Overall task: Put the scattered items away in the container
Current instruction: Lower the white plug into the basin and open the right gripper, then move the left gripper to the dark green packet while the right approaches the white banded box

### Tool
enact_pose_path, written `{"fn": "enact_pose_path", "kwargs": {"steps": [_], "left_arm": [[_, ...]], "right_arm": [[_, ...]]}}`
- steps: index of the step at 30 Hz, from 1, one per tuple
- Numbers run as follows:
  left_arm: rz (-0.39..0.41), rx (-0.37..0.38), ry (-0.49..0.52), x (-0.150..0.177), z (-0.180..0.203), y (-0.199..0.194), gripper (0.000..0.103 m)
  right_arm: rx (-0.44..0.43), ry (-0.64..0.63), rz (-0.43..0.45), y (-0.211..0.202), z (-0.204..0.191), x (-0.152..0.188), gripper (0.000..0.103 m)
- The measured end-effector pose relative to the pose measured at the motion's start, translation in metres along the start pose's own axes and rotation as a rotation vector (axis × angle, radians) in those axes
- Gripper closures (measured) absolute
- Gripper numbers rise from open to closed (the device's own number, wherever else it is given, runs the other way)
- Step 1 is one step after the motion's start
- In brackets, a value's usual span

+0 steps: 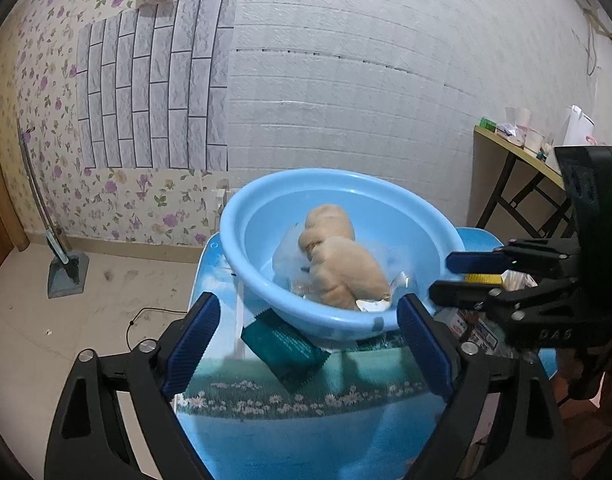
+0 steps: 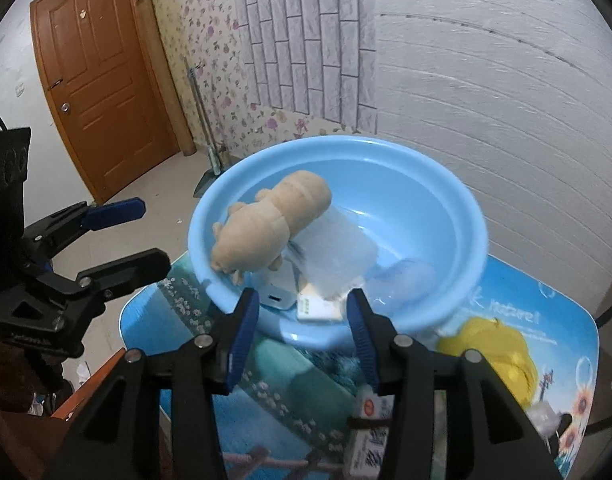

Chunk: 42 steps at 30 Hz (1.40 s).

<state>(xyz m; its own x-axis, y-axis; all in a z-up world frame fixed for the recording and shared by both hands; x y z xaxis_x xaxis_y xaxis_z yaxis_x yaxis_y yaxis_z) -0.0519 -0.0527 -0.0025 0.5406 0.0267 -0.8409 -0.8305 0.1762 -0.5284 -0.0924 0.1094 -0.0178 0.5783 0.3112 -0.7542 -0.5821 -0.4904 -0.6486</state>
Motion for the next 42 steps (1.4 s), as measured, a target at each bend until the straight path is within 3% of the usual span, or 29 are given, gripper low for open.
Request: {"fn": "enact_pose_path", "kwargs": {"steps": [6,14,25,35,40,42], "left_arm": [[-0.015,-0.010,-0.003,0.009,0.005,-0.001,0.008],[-0.068,-0.022,0.002,0.034,0.011,0.005,0.008],[-0.119,-0.061,-0.040,0.058,0.005,0.016,0.007],[-0.148,-0.076,-0.072,0.065,-0.002,0.033,0.007],[-0.147,-0.064,-0.065,0.065,-0.002,0.042,0.008],[-0.151,-0.063,-0.059,0.065,-0.001,0.046,0.014]], "right_arm": [[0.031,0.042,0.028,-0.022,0.011,0.017,0.058],[0.048,0.143,0.002,-0.029,0.034,0.050,0.058],[0.198,0.204,-0.002,-0.043,0.064,0.091,0.058],[0.209,0.214,0.012,-0.045,0.070,0.096,0.058],[0.148,0.203,0.006,-0.043,0.058,0.096,0.058],[0.130,0.188,0.000,-0.041,0.052,0.095,0.058]]}}
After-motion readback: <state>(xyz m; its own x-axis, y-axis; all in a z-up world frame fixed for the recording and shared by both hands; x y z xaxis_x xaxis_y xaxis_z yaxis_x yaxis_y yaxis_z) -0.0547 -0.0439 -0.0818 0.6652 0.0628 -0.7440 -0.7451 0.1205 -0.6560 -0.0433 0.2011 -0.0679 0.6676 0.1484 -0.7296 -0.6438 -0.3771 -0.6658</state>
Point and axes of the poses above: each gripper's, at about its wrist camera, not at the fingertips, and y roughly the way its jaws point, z to its right, x to its underside, the point moved 1 cm from there along y, roughly the way its jaws point, and after that the axes turned 5 degrees about z, right-handed, at the moved point
